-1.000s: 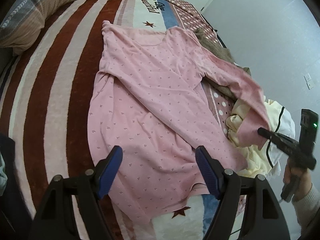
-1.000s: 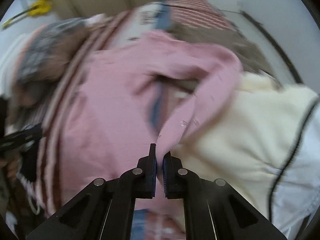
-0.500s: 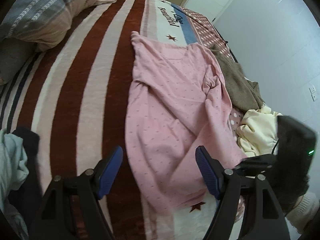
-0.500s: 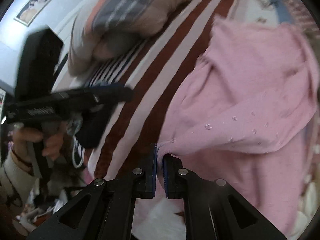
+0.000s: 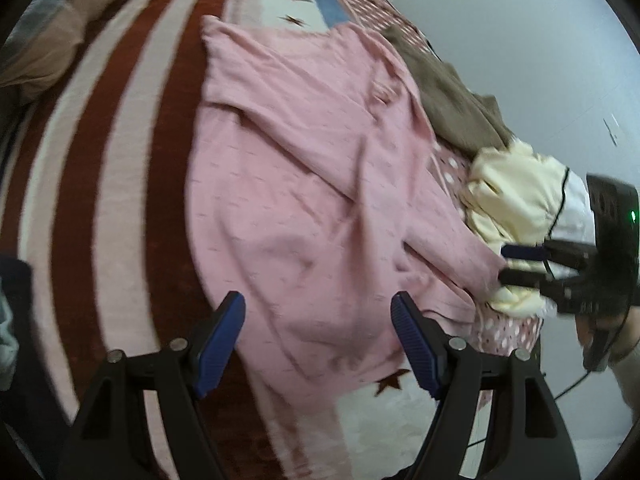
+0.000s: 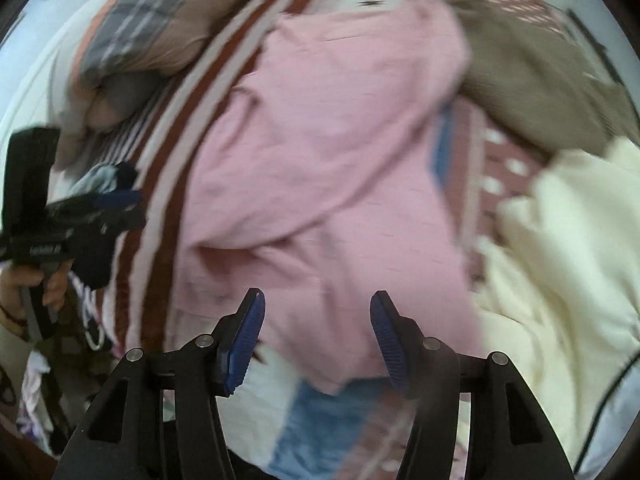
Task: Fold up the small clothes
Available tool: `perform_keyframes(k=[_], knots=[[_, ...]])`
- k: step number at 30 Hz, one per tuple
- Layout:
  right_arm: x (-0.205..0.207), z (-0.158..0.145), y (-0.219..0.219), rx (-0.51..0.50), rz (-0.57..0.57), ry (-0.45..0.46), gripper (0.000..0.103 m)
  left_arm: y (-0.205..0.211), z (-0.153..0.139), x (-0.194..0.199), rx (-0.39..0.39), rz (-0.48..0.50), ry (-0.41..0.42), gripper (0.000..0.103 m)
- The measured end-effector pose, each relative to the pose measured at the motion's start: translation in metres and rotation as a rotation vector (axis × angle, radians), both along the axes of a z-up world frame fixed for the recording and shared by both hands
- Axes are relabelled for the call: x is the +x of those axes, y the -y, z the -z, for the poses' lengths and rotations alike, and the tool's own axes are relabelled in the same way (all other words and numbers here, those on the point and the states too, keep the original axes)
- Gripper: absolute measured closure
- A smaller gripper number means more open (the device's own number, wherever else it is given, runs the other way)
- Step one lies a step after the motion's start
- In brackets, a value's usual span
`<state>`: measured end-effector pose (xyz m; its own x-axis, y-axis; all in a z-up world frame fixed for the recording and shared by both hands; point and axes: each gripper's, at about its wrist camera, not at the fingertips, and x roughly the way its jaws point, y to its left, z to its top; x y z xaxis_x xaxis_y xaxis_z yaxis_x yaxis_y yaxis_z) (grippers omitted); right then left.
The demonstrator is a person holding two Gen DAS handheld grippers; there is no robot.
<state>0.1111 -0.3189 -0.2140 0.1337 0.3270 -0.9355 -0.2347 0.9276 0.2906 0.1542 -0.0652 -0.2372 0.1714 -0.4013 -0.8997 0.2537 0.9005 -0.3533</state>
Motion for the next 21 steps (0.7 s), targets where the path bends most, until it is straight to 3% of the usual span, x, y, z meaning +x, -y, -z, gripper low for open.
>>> perform_keyframes(k=[7,9,12,15,21], knots=[[0.002,0.016,0.032,0.040,0.089,0.007,0.051,0.046,0.032,-0.004,-0.001,0.071,-0.030,0.032],[0.000,0.021,0.031,0.050,0.090,0.007,0.051,0.053,0.043,-0.005,0.003,0.072,-0.044,0.048],[-0.001,0.028,0.031,0.063,0.094,0.004,0.051,0.056,0.055,-0.003,0.009,0.059,-0.078,0.081],[0.001,0.028,0.034,0.067,0.096,0.003,0.051,0.047,0.054,-0.001,-0.019,0.010,-0.083,0.094],[0.023,0.027,0.034,0.048,0.072,0.019,0.051,0.016,0.036,0.006,-0.031,-0.085,-0.033,0.095]])
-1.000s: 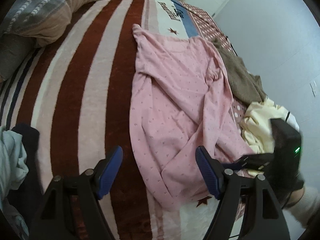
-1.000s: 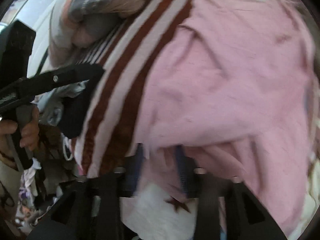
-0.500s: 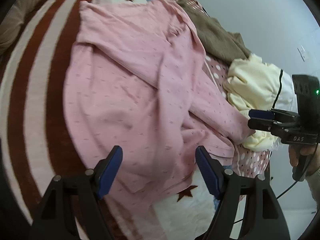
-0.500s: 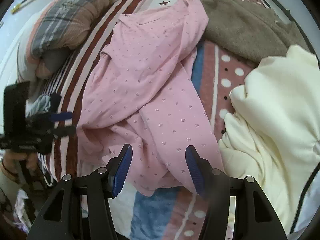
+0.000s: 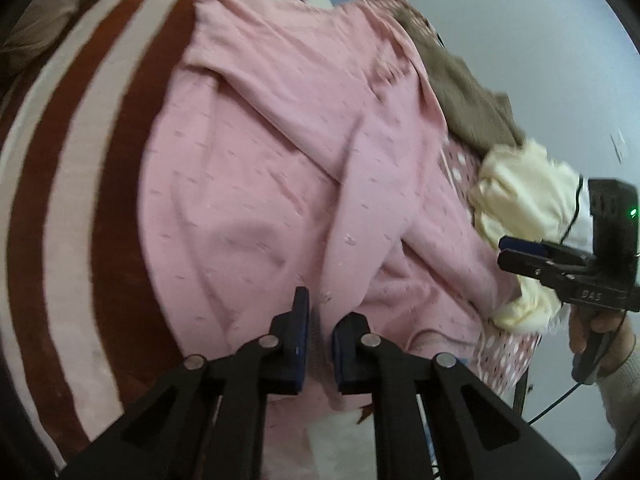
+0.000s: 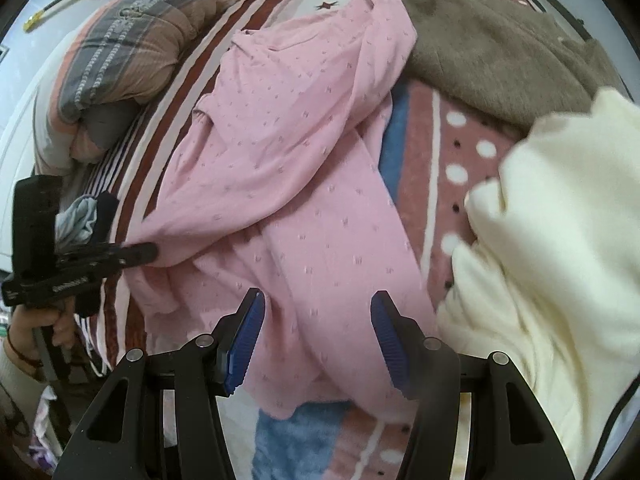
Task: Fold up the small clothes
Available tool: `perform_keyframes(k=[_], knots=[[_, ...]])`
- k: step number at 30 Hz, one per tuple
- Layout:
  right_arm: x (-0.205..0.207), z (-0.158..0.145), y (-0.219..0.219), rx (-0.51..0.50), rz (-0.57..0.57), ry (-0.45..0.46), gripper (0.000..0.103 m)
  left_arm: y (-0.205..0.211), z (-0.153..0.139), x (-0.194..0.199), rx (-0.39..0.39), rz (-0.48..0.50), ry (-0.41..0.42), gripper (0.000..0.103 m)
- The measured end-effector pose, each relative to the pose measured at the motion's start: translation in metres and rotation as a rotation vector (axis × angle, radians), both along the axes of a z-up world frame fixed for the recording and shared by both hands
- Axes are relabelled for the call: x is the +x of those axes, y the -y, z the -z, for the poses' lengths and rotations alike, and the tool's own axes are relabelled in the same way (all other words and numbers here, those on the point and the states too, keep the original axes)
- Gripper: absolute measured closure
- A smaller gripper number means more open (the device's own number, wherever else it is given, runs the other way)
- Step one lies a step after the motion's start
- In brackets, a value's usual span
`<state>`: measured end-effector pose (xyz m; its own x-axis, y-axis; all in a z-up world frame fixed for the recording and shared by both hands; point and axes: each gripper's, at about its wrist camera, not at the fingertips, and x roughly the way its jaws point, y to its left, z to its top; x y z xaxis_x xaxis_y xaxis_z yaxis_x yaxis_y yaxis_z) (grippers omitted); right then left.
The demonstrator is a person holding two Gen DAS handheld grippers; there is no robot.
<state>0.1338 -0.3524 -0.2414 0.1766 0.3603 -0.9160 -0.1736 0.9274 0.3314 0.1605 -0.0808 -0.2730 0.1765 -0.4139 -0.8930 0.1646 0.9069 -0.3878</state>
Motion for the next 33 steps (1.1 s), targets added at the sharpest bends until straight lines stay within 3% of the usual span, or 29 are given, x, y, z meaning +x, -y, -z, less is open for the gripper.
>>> perform_keyframes(k=[10,17,25,28,30,33], knots=[[0.074,0.003,-0.019,0.010,-0.004,0.011,0.051,-0.056,0.000,0.017,0.016,-0.159,-0.012,0.096],[0.114,0.031,-0.048,0.039,-0.023,-0.012,0.053,-0.067,0.014,0.022,0.008,-0.167,-0.047,0.096],[0.121,0.050,-0.071,0.097,-0.030,-0.044,0.057,-0.070,0.017,0.024,-0.009,-0.167,-0.054,0.096],[0.122,0.051,-0.075,0.085,-0.044,-0.049,0.069,-0.071,0.016,0.024,-0.014,-0.164,-0.052,0.096],[0.123,0.050,-0.078,0.070,-0.051,-0.048,0.094,-0.072,0.016,0.024,-0.015,-0.159,-0.050,0.096],[0.126,0.038,-0.081,0.066,-0.070,-0.006,0.101,-0.072,0.016,0.023,-0.018,-0.152,-0.046,0.095]])
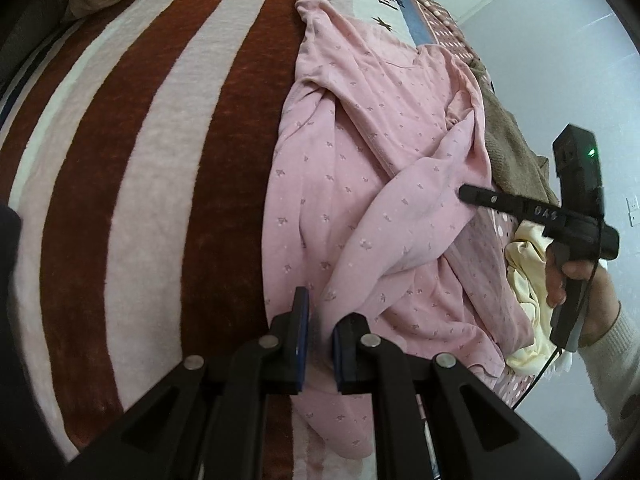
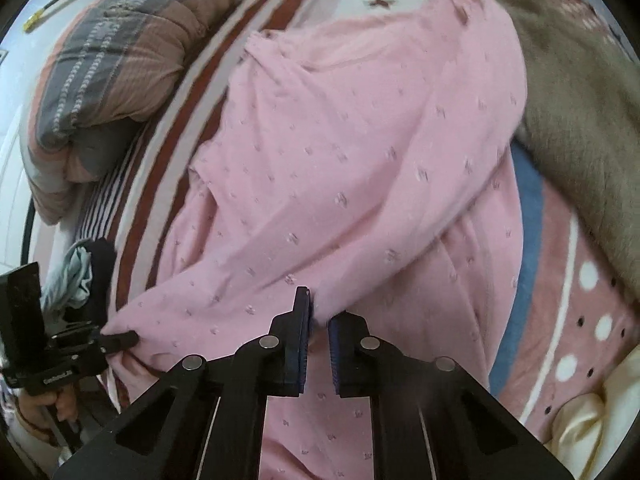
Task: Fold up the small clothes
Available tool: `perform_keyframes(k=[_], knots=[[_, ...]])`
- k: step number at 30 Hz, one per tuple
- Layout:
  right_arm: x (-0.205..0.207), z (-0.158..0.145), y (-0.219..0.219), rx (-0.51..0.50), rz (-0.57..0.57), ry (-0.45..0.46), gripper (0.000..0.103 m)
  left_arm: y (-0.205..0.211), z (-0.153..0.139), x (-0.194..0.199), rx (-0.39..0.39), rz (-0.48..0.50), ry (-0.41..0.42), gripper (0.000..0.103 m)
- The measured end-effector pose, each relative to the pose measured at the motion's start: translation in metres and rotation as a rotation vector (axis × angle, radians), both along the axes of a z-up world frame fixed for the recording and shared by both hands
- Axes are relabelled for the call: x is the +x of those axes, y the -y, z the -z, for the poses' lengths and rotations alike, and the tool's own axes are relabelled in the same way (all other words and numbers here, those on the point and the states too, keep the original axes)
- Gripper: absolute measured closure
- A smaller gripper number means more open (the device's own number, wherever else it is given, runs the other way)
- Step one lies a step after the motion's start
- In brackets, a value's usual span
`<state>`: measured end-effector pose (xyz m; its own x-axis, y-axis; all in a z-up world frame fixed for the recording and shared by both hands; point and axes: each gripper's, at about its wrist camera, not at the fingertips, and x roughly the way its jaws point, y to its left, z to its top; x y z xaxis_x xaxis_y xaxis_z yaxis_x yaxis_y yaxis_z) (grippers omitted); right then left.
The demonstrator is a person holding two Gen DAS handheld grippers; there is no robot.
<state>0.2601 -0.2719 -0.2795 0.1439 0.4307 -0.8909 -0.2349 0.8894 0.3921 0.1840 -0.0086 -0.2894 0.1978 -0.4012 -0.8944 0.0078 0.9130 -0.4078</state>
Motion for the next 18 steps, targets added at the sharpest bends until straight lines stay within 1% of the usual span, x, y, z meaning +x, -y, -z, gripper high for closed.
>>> perform_keyframes(k=[3,8,10,12,16,18], knots=[[0.005,-0.012,-0.007,0.005,-0.034,0.032,0.101,-0.001,0.001,0.000,0.003,0.002,0.005,0.095],[0.021,-0.024,-0.022,0.023,-0.109,0.059,0.102,-0.007,0.002,-0.001,0.023,-0.007,0.009,0.095],[0.030,-0.028,-0.033,0.031,-0.138,0.069,0.102,-0.011,0.004,-0.001,0.037,-0.011,0.006,0.089],[0.040,-0.030,-0.046,0.031,-0.174,0.082,0.102,-0.015,0.006,-0.002,0.042,-0.021,0.004,0.073],[0.060,-0.025,-0.070,0.008,-0.244,0.097,0.102,-0.023,0.011,-0.003,0.043,-0.033,-0.002,0.063],[0.068,-0.020,-0.079,0.004,-0.261,0.091,0.102,-0.025,0.013,-0.004,0.042,-0.037,-0.003,0.052]])
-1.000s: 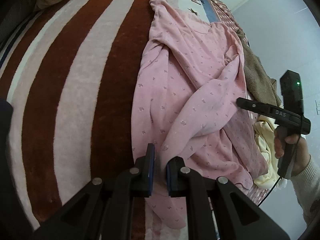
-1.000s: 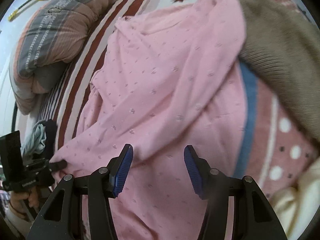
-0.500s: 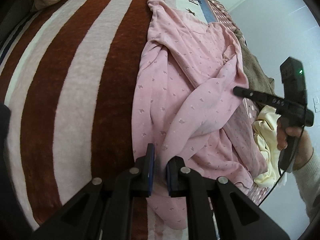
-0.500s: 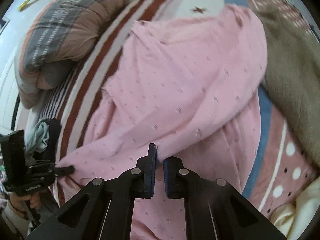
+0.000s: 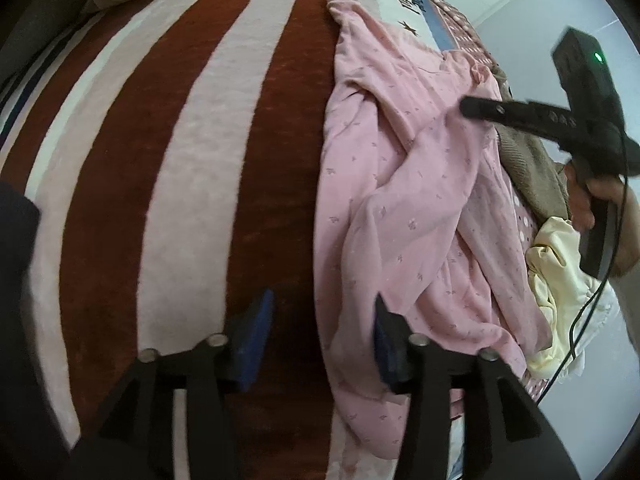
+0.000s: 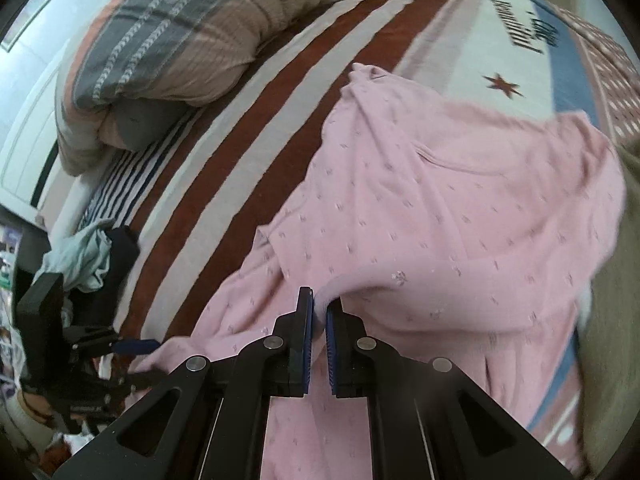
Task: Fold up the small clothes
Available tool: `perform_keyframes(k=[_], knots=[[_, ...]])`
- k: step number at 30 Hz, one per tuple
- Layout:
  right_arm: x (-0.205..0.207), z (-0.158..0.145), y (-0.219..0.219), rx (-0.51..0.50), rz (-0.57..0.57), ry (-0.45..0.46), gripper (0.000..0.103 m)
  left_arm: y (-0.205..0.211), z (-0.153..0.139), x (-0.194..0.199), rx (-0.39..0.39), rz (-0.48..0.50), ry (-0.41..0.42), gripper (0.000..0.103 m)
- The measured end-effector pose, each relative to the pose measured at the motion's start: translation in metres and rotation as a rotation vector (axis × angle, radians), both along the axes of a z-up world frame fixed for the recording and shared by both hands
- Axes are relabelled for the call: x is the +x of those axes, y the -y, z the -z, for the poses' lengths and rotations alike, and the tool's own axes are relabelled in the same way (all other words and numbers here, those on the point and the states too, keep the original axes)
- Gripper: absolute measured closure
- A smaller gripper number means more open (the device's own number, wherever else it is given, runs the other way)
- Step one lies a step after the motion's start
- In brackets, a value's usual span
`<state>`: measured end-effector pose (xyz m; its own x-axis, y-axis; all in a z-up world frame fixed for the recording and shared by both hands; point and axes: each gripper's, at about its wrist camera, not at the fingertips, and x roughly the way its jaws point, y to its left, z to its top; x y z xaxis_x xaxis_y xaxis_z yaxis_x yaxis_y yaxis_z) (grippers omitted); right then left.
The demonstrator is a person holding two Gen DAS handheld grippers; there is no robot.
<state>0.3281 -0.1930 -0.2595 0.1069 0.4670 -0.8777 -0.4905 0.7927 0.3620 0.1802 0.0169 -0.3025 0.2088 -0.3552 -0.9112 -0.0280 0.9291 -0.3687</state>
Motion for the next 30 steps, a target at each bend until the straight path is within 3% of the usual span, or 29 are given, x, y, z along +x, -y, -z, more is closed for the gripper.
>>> perform_keyframes(k=[8,10,12,20,25,30], knots=[[0.018,0.028,-0.035,-0.070,-0.063,-0.003,0.098,-0.005,0.001,0.001,0.016,0.002,0.007,0.037],[0.018,0.033,-0.039,-0.081,-0.060,-0.015,0.089,-0.006,0.000,0.001,0.019,0.005,0.007,0.035],[0.017,0.035,-0.041,-0.078,-0.049,-0.016,0.064,-0.007,-0.004,0.001,0.028,0.014,0.011,0.033],[-0.016,-0.019,-0.005,0.015,0.032,0.038,0.063,-0.012,-0.037,-0.011,0.019,0.033,0.087,0.028],[-0.039,-0.005,0.018,-0.014,0.062,-0.014,0.063,0.012,-0.043,-0.016,-0.014,0.114,0.103,0.027],[-0.060,0.018,0.034,-0.016,0.112,-0.074,0.063,0.046,-0.024,-0.024,-0.007,0.199,0.080,0.028]])
